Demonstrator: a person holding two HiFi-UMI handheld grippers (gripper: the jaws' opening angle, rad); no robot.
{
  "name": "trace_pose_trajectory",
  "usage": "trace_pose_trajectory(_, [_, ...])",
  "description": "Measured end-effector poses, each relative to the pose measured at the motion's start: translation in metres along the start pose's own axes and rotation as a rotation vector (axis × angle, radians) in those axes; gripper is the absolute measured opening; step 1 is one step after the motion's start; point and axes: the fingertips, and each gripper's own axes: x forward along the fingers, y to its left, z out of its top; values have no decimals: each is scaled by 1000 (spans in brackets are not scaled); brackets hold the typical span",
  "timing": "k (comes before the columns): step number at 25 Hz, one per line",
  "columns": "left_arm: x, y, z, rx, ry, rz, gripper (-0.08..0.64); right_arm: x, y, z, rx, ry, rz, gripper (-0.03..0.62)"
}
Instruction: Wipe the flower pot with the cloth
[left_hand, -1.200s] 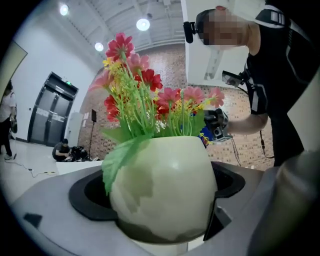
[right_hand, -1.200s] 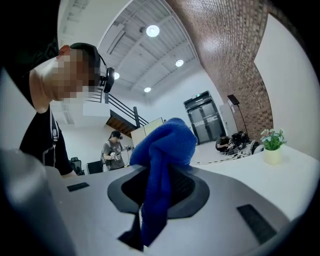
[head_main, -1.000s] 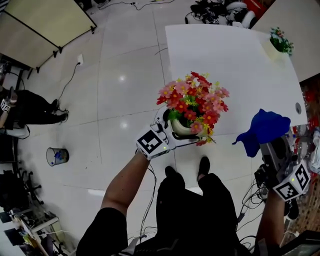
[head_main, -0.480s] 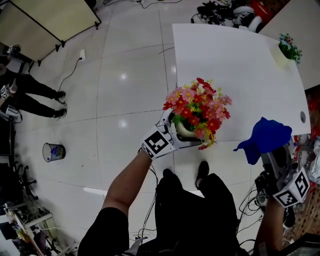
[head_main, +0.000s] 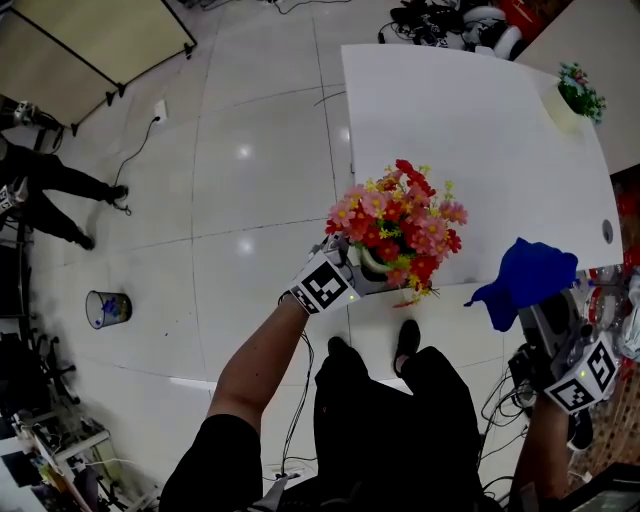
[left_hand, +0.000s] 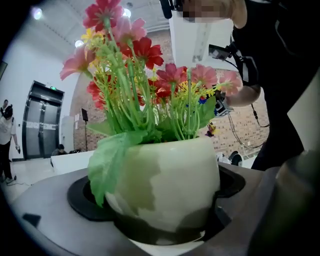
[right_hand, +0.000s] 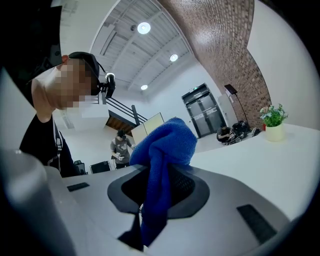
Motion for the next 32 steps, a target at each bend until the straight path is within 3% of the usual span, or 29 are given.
trace_pose_trajectory(6, [-2, -7, -14, 32, 76, -1, 597, 2, 1, 1, 9, 12, -7, 66])
trace_pose_trajectory(12, [-18, -7, -6, 0, 18, 4, 597, 0, 2, 5, 2, 6, -10, 66])
trace_pose_trajectory(17, [-58, 2, 8, -150, -1, 155, 597, -1, 12, 24, 7, -7, -8, 66])
trace_pose_trajectory(21, [-120, -7, 52, -283, -80, 311, 596, -5, 35, 55, 2, -37, -2, 66])
trace_pose_trajectory(24, [-169, -28, 103, -379, -195, 396, 594, -13, 51, 79, -3, -76, 0, 66])
trace_pose_trajectory(30, [-229, -69, 193, -336, -306, 470, 417, -36, 82, 102, -15, -146, 13, 66])
trace_pose_trajectory(32, [-233, -84, 217, -353, -353, 492, 407, -50, 96, 97, -11, -141, 39, 66])
